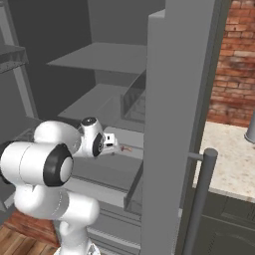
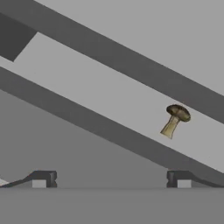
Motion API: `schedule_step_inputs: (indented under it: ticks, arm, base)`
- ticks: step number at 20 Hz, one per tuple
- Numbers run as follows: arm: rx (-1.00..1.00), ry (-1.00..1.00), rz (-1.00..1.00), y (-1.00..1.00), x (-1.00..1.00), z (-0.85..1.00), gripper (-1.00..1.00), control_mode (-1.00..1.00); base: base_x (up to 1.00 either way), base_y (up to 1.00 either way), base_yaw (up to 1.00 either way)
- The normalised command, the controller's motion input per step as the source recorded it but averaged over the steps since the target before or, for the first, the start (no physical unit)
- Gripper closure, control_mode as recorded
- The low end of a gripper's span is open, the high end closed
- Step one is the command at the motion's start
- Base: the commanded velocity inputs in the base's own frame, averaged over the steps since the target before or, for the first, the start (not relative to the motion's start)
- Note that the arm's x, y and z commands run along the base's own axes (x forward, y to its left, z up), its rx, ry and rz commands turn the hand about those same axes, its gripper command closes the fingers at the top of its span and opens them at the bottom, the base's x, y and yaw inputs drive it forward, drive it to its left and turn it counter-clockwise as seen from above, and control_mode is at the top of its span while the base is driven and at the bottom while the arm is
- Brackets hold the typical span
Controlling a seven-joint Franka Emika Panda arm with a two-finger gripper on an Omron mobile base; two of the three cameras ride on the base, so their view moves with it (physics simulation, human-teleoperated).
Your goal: Place the mushrooms inside the fridge drawer. Close the drawer after placing the vegetables.
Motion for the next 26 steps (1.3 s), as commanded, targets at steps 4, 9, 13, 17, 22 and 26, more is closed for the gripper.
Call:
schedule_step_inputs:
  ticks: [4, 9, 13, 17, 22, 26]
  arm:
    - [0.00, -0.08, 0.00, -0.06, 0.69, -0.02, -1.00, -1.00]
    - [0.00, -0.10, 0.00, -0.06, 0.74, 0.00, -1.00, -1.00]
    - [0.00, -0.08, 0.00, -0.08, 0.69, 0.00, -1.00, -1.00]
    - [0.00, -0.03, 0.00, -0.04, -0.16, 0.00, -1.00, -1.00]
    - [0.00, -0.01, 0.00, -0.01, -0.72, 0.20, -1.00, -1.00]
    - [0.00, 0.00, 0.00, 0.00, -0.33, 0.60, -1.00, -1.00]
  base:
    - [0.00, 0.00, 0.00]
    - [0.00, 0.00, 0.00]
    - [0.00, 0.00, 0.00]
    - [0.00, 0.00, 0.00]
    - [0.00, 0.00, 0.00]
    - [0.00, 0.00, 0.00]
